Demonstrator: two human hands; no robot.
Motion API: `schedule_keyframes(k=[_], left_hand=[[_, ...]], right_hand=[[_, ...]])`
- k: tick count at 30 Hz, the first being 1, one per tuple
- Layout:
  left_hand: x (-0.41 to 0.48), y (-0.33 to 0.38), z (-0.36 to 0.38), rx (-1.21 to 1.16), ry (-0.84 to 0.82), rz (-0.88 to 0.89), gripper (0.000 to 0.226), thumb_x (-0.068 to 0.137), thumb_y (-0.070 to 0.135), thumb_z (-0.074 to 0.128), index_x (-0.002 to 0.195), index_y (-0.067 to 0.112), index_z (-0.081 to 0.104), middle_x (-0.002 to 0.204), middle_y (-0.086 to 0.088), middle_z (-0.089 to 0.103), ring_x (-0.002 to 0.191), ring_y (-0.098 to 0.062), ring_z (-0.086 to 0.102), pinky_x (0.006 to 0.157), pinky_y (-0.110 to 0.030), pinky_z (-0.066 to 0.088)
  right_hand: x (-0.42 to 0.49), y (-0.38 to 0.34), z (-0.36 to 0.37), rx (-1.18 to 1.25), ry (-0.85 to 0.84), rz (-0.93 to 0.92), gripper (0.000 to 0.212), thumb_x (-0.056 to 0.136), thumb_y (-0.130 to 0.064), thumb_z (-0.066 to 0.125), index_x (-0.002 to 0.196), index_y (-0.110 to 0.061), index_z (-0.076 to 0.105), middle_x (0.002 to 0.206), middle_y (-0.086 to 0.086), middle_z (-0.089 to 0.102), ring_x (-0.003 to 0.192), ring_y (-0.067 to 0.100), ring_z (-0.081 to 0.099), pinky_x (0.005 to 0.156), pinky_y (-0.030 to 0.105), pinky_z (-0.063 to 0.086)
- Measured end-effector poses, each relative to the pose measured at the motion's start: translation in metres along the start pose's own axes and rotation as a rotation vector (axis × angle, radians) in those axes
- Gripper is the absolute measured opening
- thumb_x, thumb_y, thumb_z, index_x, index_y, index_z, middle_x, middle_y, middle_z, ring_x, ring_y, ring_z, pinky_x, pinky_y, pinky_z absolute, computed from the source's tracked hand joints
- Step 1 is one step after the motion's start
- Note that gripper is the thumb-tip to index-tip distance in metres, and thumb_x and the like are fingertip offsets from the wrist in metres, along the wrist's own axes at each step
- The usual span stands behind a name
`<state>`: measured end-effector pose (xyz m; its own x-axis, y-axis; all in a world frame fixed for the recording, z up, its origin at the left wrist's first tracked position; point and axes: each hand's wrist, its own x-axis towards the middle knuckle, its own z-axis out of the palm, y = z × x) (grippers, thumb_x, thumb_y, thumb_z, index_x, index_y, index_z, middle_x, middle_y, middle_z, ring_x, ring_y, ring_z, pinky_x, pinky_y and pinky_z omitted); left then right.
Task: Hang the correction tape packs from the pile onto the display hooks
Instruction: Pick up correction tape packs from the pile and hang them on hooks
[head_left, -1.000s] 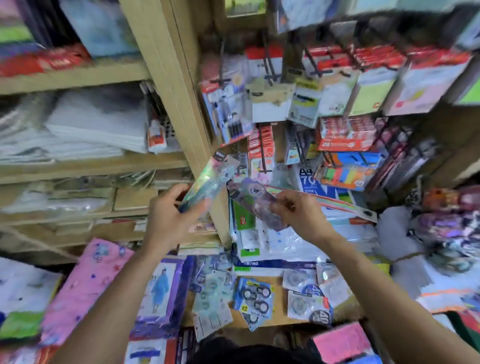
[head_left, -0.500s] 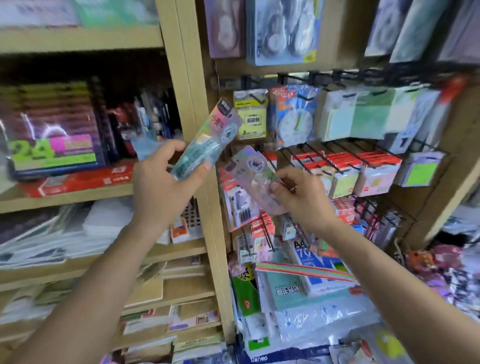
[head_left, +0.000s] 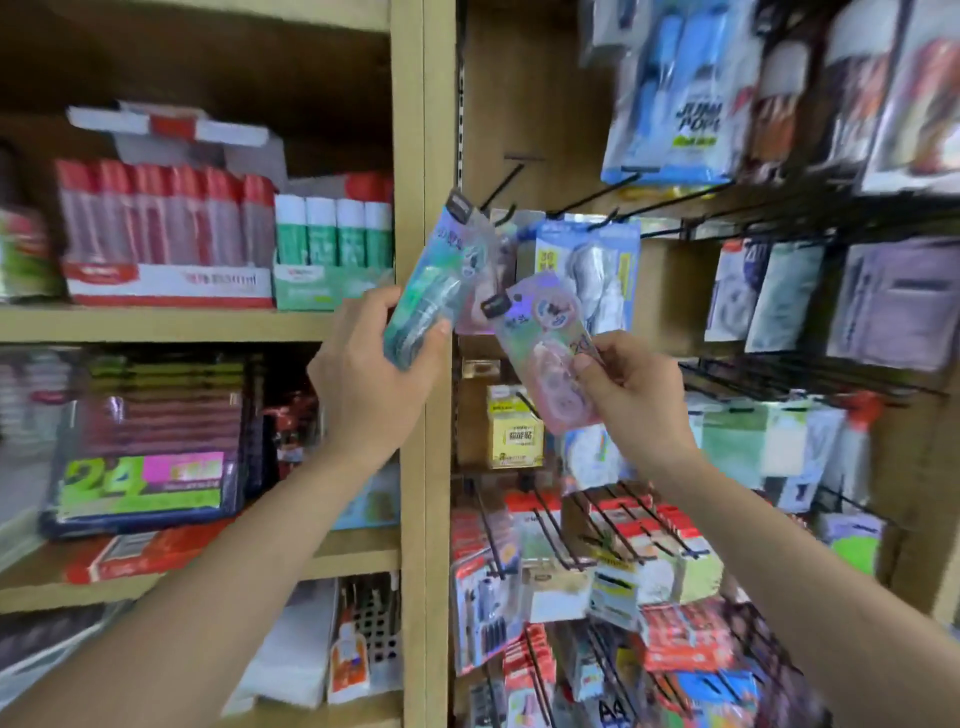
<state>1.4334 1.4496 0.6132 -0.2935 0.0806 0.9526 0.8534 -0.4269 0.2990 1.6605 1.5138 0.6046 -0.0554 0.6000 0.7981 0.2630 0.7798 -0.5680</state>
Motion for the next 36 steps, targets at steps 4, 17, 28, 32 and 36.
schedule_keyframes(k=[4, 17, 28, 32, 36], left_hand=[[0.026, 0.006, 0.024, -0.084, 0.166, 0.019, 0.034, 0.088, 0.038, 0.07, 0.104, 0.008, 0.065, 0.092, 0.003, 0.063, 0.085, -0.021, 0.058, 0.071, -0.028, 0.041], [0.036, -0.009, 0.049, -0.036, 0.199, 0.047, 0.05, 0.089, 0.047, 0.066, 0.121, 0.009, 0.064, 0.101, -0.004, 0.067, 0.094, -0.023, 0.056, 0.075, -0.032, 0.044], [0.037, -0.012, 0.051, 0.081, 0.231, 0.151, 0.051, 0.09, 0.041, 0.068, 0.127, 0.006, 0.064, 0.096, -0.008, 0.065, 0.088, -0.027, 0.055, 0.072, -0.038, 0.046], [0.036, -0.011, 0.051, 0.095, 0.253, 0.161, 0.05, 0.091, 0.039, 0.066, 0.126, 0.005, 0.064, 0.094, -0.01, 0.064, 0.086, -0.025, 0.055, 0.072, -0.034, 0.044], [0.034, -0.01, 0.05, 0.09, 0.256, 0.154, 0.05, 0.09, 0.039, 0.065, 0.126, 0.004, 0.065, 0.093, -0.01, 0.062, 0.086, -0.021, 0.054, 0.075, -0.027, 0.038]], right_hand=[[0.045, -0.013, 0.003, 0.077, 0.055, 0.001, 0.023, 0.091, -0.016, 0.06, 0.08, 0.004, 0.059, 0.066, 0.022, 0.054, 0.062, 0.01, 0.041, 0.058, 0.03, 0.033], [0.099, -0.011, 0.012, 0.247, 0.067, 0.134, 0.014, 0.094, -0.017, 0.061, 0.084, -0.009, 0.067, 0.091, 0.024, 0.069, 0.076, 0.02, 0.061, 0.068, 0.04, 0.05], [0.11, -0.015, 0.019, 0.265, 0.05, 0.216, 0.014, 0.095, -0.02, 0.063, 0.083, -0.013, 0.067, 0.084, 0.006, 0.075, 0.084, 0.027, 0.072, 0.074, 0.047, 0.059], [0.106, -0.009, 0.021, 0.27, 0.06, 0.204, 0.015, 0.093, -0.02, 0.064, 0.081, -0.011, 0.068, 0.083, 0.012, 0.074, 0.082, 0.03, 0.072, 0.074, 0.048, 0.058], [0.095, 0.005, 0.023, 0.337, 0.048, 0.272, 0.018, 0.094, -0.014, 0.063, 0.077, -0.009, 0.068, 0.077, 0.018, 0.069, 0.069, 0.024, 0.061, 0.061, 0.036, 0.046]])
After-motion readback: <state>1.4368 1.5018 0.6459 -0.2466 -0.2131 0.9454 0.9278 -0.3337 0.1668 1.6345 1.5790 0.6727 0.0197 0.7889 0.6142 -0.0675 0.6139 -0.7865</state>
